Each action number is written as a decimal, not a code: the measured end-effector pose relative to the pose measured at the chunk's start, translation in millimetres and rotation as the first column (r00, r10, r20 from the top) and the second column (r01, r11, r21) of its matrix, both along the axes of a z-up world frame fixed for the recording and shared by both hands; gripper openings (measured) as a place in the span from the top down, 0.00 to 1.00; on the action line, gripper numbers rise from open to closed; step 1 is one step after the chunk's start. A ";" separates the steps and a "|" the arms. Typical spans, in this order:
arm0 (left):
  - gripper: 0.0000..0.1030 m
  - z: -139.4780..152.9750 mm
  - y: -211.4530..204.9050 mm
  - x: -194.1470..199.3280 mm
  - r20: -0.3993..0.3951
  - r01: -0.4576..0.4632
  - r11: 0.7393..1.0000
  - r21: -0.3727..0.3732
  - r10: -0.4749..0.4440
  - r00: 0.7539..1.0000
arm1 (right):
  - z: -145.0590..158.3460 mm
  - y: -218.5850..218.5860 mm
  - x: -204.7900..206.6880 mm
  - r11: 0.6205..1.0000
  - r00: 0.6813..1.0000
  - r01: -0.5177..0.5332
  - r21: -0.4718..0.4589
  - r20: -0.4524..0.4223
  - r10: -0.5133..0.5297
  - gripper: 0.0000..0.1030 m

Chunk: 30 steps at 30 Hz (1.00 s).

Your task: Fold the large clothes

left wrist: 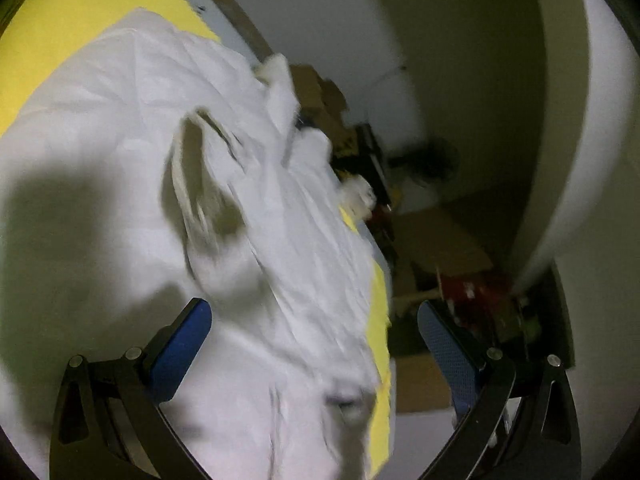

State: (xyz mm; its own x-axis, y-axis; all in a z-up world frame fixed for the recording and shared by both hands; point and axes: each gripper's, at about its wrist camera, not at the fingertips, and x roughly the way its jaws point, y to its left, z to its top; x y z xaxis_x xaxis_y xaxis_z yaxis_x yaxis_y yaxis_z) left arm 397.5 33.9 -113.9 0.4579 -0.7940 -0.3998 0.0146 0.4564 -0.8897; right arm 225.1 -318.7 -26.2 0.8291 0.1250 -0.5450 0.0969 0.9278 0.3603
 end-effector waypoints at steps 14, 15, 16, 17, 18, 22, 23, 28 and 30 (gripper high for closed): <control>0.75 -46.8 4.0 46.6 -0.100 -0.061 0.988 0.142 0.076 0.992 | -16.6 -51.3 -35.8 0.997 0.999 0.032 0.068 0.023 -0.034 0.14; 0.78 -51.5 6.6 45.9 -0.116 -0.063 0.987 0.150 0.080 0.990 | -20.2 -51.3 -34.2 0.997 0.999 0.027 0.078 0.022 -0.029 0.14; 0.80 -54.7 7.8 45.2 -0.117 -0.061 0.989 0.133 0.077 0.990 | -21.6 -51.0 -34.0 0.996 0.999 0.025 0.085 0.020 -0.027 0.14; 0.84 -54.9 8.2 43.4 -0.110 -0.060 0.989 0.134 0.075 0.991 | -22.6 -50.2 -35.7 0.996 0.999 0.024 0.085 0.019 -0.026 0.14; 0.86 -53.9 8.1 43.2 -0.102 -0.059 0.989 0.138 0.073 0.992 | -22.9 -49.8 -36.6 0.996 0.999 0.023 0.088 0.020 -0.025 0.14; 0.87 -42.0 9.9 35.0 -0.062 -0.051 0.986 0.159 0.061 0.996 | -22.3 -48.6 -38.2 0.996 0.999 0.021 0.088 0.023 -0.023 0.14; 0.87 -37.7 12.6 30.7 -0.050 -0.050 0.986 0.162 0.059 0.997 | -20.8 -48.2 -40.2 0.996 0.999 0.021 0.087 0.028 -0.023 0.14; 0.87 -24.2 32.0 19.8 -0.006 -0.059 0.980 0.191 0.061 0.998 | -5.7 -41.3 -50.7 0.999 0.996 0.017 0.048 0.081 -0.021 0.14; 0.86 -39.0 37.9 18.9 -0.067 -0.045 0.981 0.188 0.059 0.996 | -4.7 -34.8 -50.2 1.000 0.997 0.013 0.015 0.081 -0.014 0.14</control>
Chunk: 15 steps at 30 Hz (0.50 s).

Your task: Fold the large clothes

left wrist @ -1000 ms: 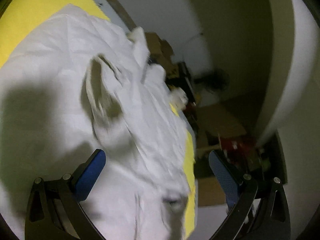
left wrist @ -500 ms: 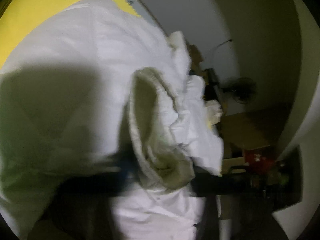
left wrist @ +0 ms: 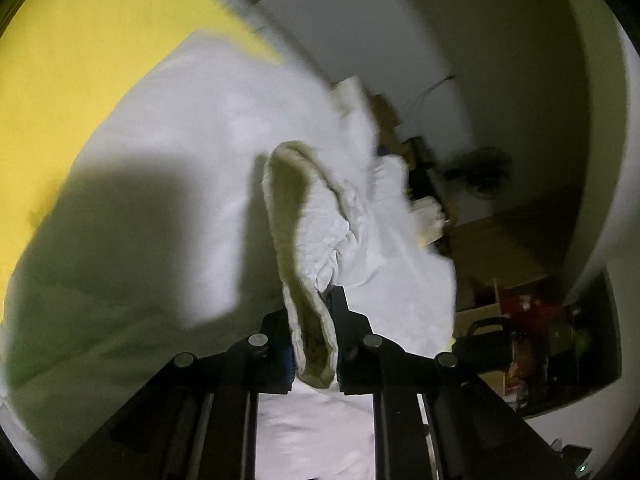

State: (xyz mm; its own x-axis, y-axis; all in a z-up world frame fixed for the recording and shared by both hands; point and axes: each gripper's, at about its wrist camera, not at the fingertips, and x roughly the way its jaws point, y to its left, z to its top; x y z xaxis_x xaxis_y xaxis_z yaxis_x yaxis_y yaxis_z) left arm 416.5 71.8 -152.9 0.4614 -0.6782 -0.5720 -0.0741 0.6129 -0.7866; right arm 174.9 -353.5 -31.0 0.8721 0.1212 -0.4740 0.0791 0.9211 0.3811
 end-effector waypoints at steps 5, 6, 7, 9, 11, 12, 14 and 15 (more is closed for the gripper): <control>0.76 -17.5 4.4 -1.4 -0.014 0.019 0.995 -0.100 -0.020 1.000 | -15.5 4.7 10.1 0.999 0.997 0.015 -0.045 -0.080 -0.018 0.11; 0.61 -13.4 4.8 -3.1 -0.009 0.015 0.995 -0.101 -0.016 1.000 | -20.3 2.6 15.7 0.998 0.994 0.026 -0.063 -0.106 -0.033 0.10; 0.50 -5.4 4.8 -6.8 0.010 0.011 0.995 -0.095 -0.010 1.000 | -26.4 -3.2 23.3 0.997 0.989 0.046 -0.068 -0.137 -0.055 0.10; 0.11 16.7 5.7 -15.8 0.090 -0.003 0.998 -0.069 0.009 0.996 | -33.0 -19.5 40.5 0.997 0.983 0.077 -0.030 -0.164 -0.081 0.10; 0.07 44.3 4.1 -29.6 0.199 -0.013 1.000 -0.027 0.018 0.980 | -30.0 -29.0 54.5 0.997 0.986 0.073 0.026 -0.149 -0.069 0.10; 0.07 54.0 1.0 -35.6 0.233 -0.003 1.000 -0.012 0.006 0.972 | -27.5 -29.4 65.0 0.998 0.990 0.049 0.046 -0.134 -0.042 0.10; 0.07 67.2 -3.9 -46.5 0.262 0.004 1.000 0.020 -0.009 0.965 | -35.9 -24.4 98.8 0.996 0.987 -0.042 0.085 -0.152 0.055 0.10; 0.07 69.9 -3.2 -52.5 0.269 0.007 1.000 0.024 -0.014 0.963 | -42.8 -23.7 108.0 0.993 0.984 -0.060 0.105 -0.162 0.076 0.10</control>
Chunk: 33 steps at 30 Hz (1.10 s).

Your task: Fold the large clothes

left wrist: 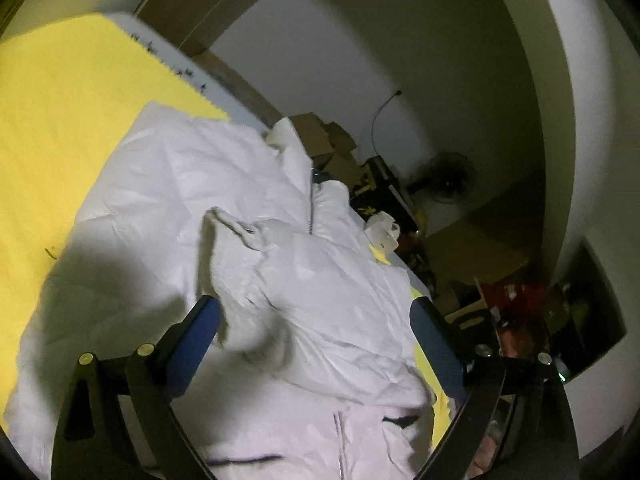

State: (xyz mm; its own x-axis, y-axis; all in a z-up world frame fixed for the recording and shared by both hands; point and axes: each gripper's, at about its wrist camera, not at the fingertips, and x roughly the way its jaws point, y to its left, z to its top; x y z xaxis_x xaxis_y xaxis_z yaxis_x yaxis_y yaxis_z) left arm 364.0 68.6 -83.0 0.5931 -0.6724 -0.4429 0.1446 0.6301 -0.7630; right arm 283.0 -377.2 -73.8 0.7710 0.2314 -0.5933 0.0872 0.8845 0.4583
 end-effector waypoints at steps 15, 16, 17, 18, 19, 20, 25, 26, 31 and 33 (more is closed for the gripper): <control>0.00 -1.3 86.7 -118.7 -0.132 0.180 0.980 -0.089 -0.191 0.973 | -64.2 -47.1 -25.4 0.972 0.977 -0.105 0.208 -0.162 0.140 0.21; 0.00 -5.6 96.5 -131.3 -0.155 0.192 0.977 -0.090 -0.204 0.967 | -58.5 -49.6 -46.7 0.963 0.972 -0.153 0.220 -0.143 0.187 0.21; 0.00 -9.1 103.6 -139.4 -0.170 0.193 0.977 -0.088 -0.206 0.964 | -57.4 -52.1 -63.3 0.962 0.969 -0.177 0.209 -0.136 0.208 0.20; 0.00 -14.3 113.9 -150.4 -0.193 0.190 0.978 -0.086 -0.203 0.960 | -53.6 -57.2 -80.2 0.965 0.966 -0.189 0.181 -0.141 0.215 0.20; 0.00 -21.7 125.3 -161.4 -0.225 0.182 0.979 -0.087 -0.197 0.954 | -53.6 -62.6 -99.5 0.972 0.964 -0.190 0.142 -0.160 0.211 0.20; 0.00 -27.5 131.8 -167.2 -0.253 0.178 0.980 -0.087 -0.195 0.948 | -53.9 -67.9 -112.9 0.975 0.963 -0.186 0.122 -0.172 0.206 0.20; 0.00 -57.0 148.5 -170.9 -0.331 0.170 0.977 -0.133 -0.205 0.921 | -69.7 -93.9 -162.0 0.977 0.953 -0.164 0.134 -0.233 0.192 0.20; 0.00 -65.1 147.1 -167.9 -0.353 0.181 0.971 -0.154 -0.225 0.908 | -72.9 -96.2 -166.9 0.978 0.952 -0.159 0.135 -0.240 0.188 0.20; 0.00 -91.7 128.9 -153.8 -0.408 0.267 0.948 -0.173 -0.316 0.856 | -83.9 -103.0 -175.8 0.976 0.948 -0.146 0.160 -0.260 0.184 0.20; 0.00 -95.3 126.1 -146.8 -0.407 0.281 0.945 -0.167 -0.326 0.853 | -82.7 -102.7 -180.2 0.976 0.949 -0.145 0.165 -0.256 0.184 0.20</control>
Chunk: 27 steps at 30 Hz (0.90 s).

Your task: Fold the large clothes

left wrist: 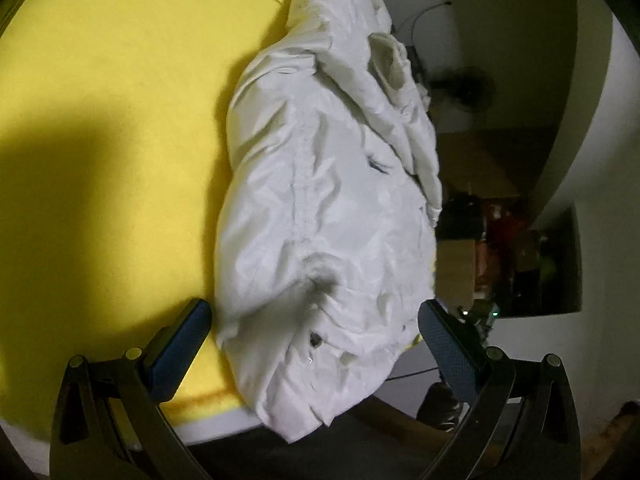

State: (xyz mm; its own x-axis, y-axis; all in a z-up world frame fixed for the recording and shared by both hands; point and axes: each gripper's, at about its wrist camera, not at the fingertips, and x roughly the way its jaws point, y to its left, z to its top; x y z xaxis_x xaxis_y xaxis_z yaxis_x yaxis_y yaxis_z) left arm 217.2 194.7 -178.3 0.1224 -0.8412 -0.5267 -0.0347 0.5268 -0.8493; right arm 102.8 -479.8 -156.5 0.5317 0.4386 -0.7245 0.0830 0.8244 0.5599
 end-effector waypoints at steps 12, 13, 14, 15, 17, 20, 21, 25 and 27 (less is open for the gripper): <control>0.00 -0.6 -22.4 18.7 -0.020 0.114 0.993 0.020 -0.114 0.993 | 4.1 1.8 -3.9 0.999 1.000 0.006 -0.049 0.004 -0.006 0.20; 0.00 0.1 -27.1 16.4 -0.018 0.127 0.992 0.024 -0.126 0.992 | 2.4 0.4 -3.4 0.999 1.000 0.008 -0.051 -0.003 -0.008 0.20; 0.00 1.3 -31.4 14.9 -0.014 0.131 0.991 0.030 -0.131 0.991 | 1.4 0.1 -2.4 0.999 1.000 0.006 -0.051 -0.006 -0.007 0.20; 0.00 2.6 -33.7 12.7 -0.008 0.134 0.990 0.037 -0.134 0.991 | -0.1 0.0 -1.4 0.999 1.000 0.001 -0.051 -0.012 -0.002 0.20; 0.00 4.3 -38.3 10.3 -0.005 0.132 0.990 0.051 -0.132 0.991 | -3.2 0.0 1.2 0.999 1.000 -0.002 -0.049 -0.019 0.001 0.20; 0.00 5.7 -42.7 5.3 -0.007 0.138 0.989 0.043 -0.138 0.990 | -10.0 -1.9 5.3 1.000 0.999 0.003 -0.004 -0.039 -0.003 0.20; 0.00 4.9 -44.9 3.4 -0.004 0.139 0.990 0.033 -0.139 0.990 | -12.4 -3.3 5.6 1.000 0.999 0.008 0.013 -0.044 -0.007 0.20; 0.01 4.2 -45.8 -2.3 0.014 0.144 0.990 0.010 -0.144 0.989 | -29.5 -14.0 6.9 0.994 0.996 0.028 0.107 -0.082 -0.019 0.20; 0.01 3.6 -46.1 -5.4 0.009 0.144 0.990 -0.001 -0.144 0.990 | -37.0 -15.0 8.1 0.989 0.995 0.031 0.147 -0.097 -0.017 0.20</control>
